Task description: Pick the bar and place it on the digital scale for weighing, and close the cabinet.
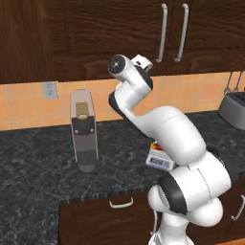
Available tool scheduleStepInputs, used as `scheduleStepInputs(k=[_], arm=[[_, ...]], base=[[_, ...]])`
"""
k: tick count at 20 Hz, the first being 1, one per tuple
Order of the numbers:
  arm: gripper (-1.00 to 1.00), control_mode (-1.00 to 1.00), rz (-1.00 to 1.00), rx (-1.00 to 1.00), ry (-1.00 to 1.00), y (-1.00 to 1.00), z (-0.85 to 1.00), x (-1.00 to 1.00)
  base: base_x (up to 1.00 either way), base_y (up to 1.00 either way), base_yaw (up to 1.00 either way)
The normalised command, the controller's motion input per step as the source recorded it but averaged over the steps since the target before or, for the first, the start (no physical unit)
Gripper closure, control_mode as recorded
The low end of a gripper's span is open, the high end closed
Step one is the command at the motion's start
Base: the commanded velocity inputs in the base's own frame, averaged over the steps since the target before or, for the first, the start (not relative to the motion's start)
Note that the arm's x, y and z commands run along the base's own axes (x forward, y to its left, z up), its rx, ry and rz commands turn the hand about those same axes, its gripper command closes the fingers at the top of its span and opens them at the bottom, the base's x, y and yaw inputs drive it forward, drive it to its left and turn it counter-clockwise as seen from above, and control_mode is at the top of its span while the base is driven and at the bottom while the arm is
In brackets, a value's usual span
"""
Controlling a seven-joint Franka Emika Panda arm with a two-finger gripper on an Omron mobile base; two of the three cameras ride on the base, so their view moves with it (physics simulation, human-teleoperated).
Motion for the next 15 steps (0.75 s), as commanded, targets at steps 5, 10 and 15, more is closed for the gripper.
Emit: scheduleStepInputs(k=[5,10,15], arm=[[-1.0,-1.0,0.24,0.04,0.2,-0.63,0.03,1.0],[-1.0,-1.0,0.21,0.0,0.02,-0.34,0.02,0.87],[-1.0,-1.0,0.21,0.0,-0.27,-0.34,0.0,0.38]], base=[[0.0,0.0,0.0],[0.0,0.0,0.0],[0.0,0.0,0.0]])
